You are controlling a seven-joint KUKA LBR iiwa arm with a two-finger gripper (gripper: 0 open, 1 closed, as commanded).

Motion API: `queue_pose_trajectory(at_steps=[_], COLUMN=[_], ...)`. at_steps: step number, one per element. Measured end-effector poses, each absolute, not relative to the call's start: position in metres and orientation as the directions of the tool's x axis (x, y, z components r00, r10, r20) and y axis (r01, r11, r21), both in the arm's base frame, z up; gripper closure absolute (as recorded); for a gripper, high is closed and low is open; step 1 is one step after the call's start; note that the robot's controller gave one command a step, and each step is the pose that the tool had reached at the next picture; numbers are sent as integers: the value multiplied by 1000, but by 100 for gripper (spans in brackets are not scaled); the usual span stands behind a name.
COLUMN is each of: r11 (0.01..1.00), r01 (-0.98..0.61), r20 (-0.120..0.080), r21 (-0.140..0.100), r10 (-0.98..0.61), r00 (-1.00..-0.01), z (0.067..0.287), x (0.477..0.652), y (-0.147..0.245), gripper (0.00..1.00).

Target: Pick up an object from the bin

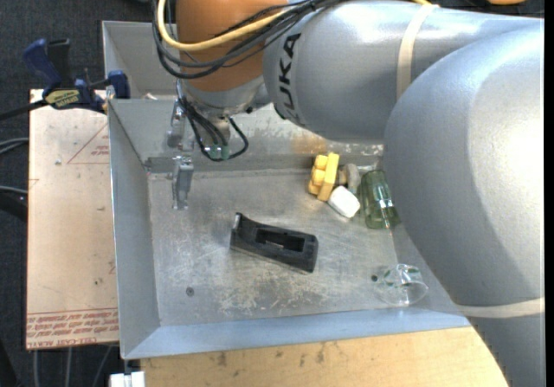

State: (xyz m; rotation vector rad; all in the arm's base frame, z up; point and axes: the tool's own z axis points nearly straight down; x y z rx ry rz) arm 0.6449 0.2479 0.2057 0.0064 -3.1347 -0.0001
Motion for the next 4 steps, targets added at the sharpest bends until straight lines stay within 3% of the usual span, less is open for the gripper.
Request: queue_pose_trajectory(at_steps=[1,2,3,4], r11=[1000,992,1000,982], r01=[0,-128,-21,191], r20=[-1,-3,0,0], r21=[2,1,2,1], r10=[0,-128,-21,191], r00=[-1000,-992,-1000,-982], z=[211,195,187,188], x=[647,649,646,626], y=[247,248,236,209], gripper=[0,0,0,0])
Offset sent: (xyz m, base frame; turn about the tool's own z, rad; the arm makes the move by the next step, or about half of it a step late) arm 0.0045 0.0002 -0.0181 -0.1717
